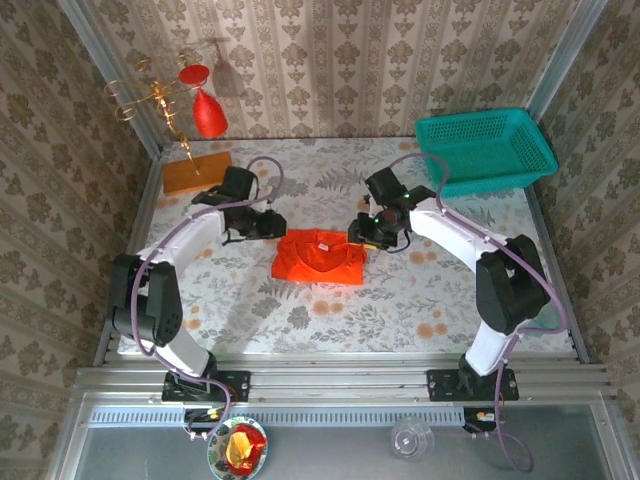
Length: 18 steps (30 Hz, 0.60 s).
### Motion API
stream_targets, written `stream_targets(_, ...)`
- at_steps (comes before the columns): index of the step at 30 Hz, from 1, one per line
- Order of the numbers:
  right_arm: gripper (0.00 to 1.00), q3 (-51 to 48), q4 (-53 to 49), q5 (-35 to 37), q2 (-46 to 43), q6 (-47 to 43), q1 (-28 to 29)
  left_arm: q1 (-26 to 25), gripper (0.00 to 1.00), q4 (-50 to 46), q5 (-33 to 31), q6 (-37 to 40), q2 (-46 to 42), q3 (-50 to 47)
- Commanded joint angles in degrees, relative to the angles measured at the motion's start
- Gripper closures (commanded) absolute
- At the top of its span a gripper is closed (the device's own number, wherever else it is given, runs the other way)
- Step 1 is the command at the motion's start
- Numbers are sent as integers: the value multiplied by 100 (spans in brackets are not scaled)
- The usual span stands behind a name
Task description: Fold the inside-out t-shirt
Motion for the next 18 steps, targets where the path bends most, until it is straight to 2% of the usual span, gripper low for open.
stream_targets(1,57,-50,450,-873,313,273,131,-213,73,25,280,-145,268,-263)
stream_targets(7,58,279,1099,-1257,1302,365,47,-234,75,556,-28,-133,1098,-124)
stream_targets(12,59,662,357,-187,2033,226,-64,-133,75,408,-674,-88,1751,74)
stream_targets(15,59,695,346,-284,2116,164,-99,-124,75,446,-648,-71,1707,6)
stream_targets(18,59,703,339,-430,1894,145,-66,-117,74,538,-529,-85,1301,-120)
